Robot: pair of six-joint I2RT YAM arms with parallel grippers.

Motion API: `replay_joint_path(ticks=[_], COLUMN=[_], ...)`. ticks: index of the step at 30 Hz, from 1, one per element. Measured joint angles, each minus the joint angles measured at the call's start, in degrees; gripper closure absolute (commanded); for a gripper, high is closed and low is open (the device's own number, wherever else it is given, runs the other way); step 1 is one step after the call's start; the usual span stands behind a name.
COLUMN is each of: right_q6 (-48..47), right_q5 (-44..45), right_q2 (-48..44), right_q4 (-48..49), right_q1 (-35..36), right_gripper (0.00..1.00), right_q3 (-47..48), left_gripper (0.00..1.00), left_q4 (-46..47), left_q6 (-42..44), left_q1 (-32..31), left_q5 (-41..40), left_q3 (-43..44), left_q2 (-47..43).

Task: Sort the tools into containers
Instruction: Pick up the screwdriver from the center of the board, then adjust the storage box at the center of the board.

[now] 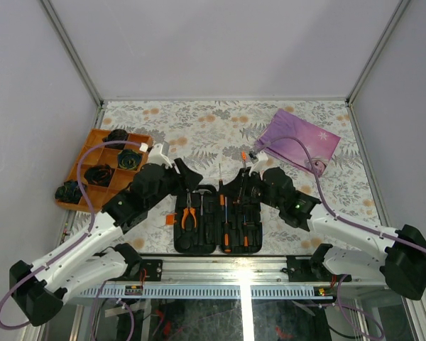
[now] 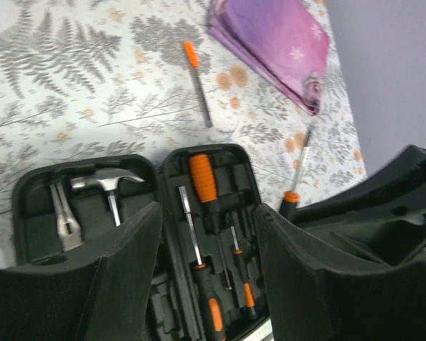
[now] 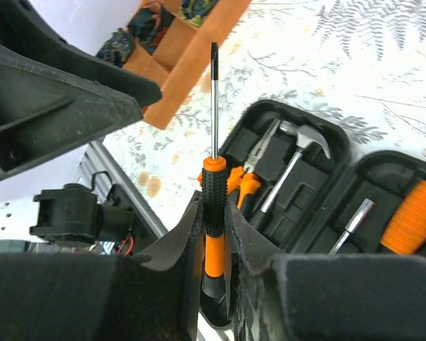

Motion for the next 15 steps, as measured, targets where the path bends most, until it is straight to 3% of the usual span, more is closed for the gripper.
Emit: replay_joint_path(ticks=[8, 15], right_q6=[0.15, 0.46], right_q5=[6.08, 8.87], right_q2=[-1.84, -5.20], right_q4=[-10.78, -14.62], right_q1=[0.00, 0.00], right_gripper=[1.00, 1.00], right_q3=[0.00, -0.90], left_gripper=[0.47, 0.50], left_q4=[-6.78, -13.25], left_q6=[0.26, 0.15], left_q1=[6.54, 9.09], left_q5=[0.37, -1.03], left_q3=[-1.33, -1.73], left_q2=[0.46, 7.91])
